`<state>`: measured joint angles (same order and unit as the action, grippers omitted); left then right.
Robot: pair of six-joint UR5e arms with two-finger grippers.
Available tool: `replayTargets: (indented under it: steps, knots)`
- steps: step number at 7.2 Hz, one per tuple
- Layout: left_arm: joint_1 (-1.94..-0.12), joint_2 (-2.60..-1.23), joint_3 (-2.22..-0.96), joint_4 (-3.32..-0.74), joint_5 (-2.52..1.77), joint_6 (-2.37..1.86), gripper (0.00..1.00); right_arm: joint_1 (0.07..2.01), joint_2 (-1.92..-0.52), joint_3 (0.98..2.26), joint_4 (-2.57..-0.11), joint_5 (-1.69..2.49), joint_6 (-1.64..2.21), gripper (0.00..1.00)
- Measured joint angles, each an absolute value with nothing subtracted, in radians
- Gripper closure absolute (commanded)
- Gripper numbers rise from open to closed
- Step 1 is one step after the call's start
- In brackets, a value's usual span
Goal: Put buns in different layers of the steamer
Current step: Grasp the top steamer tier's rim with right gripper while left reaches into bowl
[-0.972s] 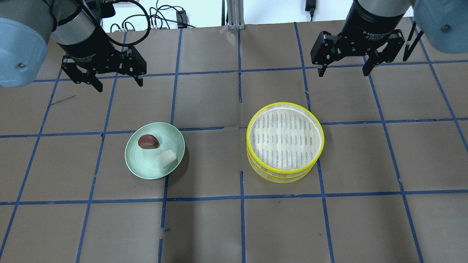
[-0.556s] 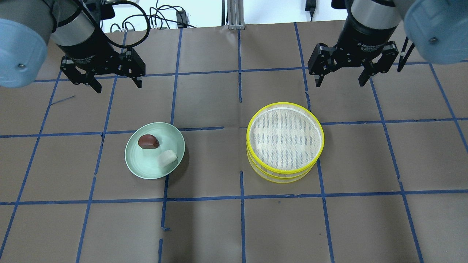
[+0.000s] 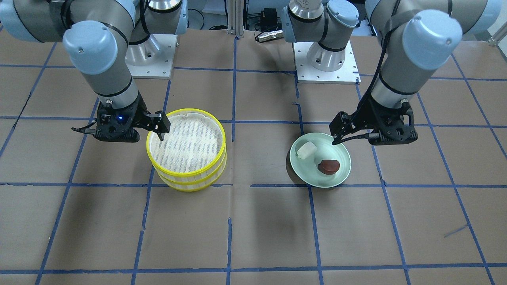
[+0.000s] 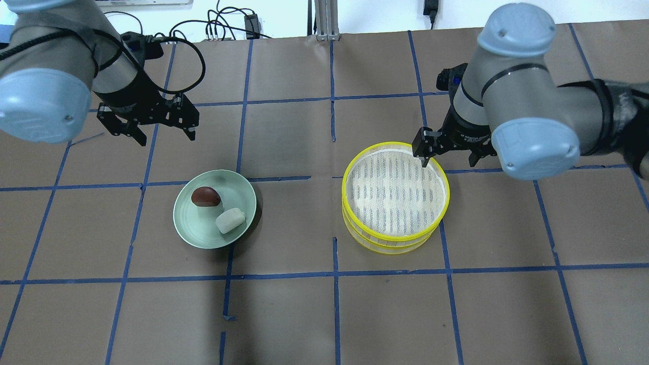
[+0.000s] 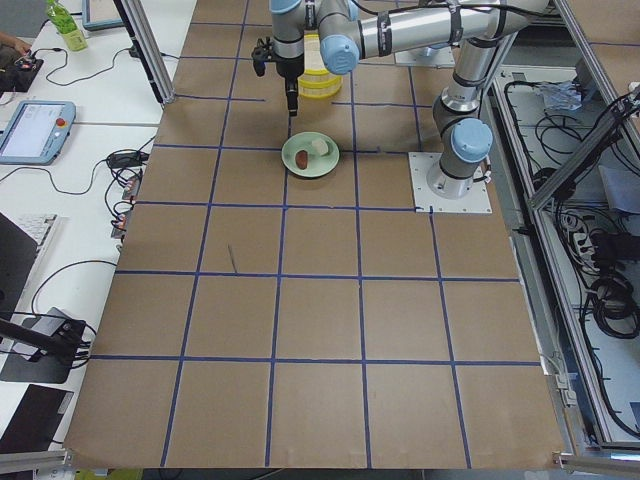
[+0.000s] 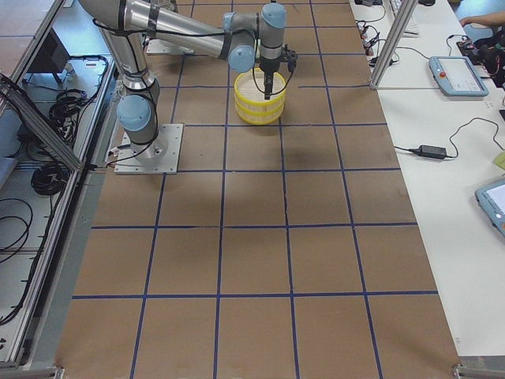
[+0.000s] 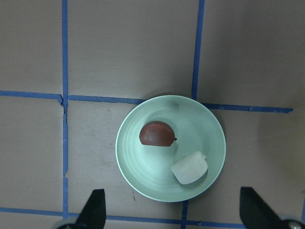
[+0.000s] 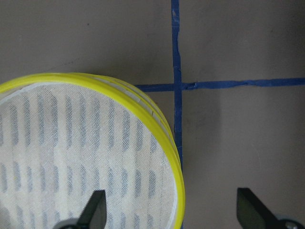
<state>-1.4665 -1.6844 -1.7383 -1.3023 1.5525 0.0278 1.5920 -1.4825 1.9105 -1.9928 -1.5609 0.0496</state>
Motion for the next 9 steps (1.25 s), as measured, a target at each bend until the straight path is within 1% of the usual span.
replayTargets:
  steps: [1,3,4,6,8,9]
  knots:
    - [-1.472,-1.731,-1.777,-1.225,1.523,0.011,0.00,1.591,-1.467,1.934,-2.035,-1.569,0.046,0.19]
    - [-1.497,-1.778,-1.837,-1.152,1.495,-0.049,0.00,1.591,-1.452,1.950,-2.054,-1.582,0.043,0.31]
    - [-1.507,-1.791,-1.870,-1.120,1.492,-0.059,0.00,1.591,-1.449,1.954,-2.054,-1.582,0.043,0.34]
    - [-1.515,-1.825,-1.931,-1.022,1.491,-0.063,0.01,1.591,-1.446,1.972,-2.056,-1.580,0.043,0.46]
    - [-1.521,-1.841,-1.972,-0.985,1.493,-0.066,0.02,1.591,-1.446,1.981,-2.057,-1.578,0.043,0.72]
    - [-1.526,-1.843,-1.995,-0.969,1.493,-0.070,0.02,1.591,-1.446,1.983,-2.056,-1.580,0.043,0.89]
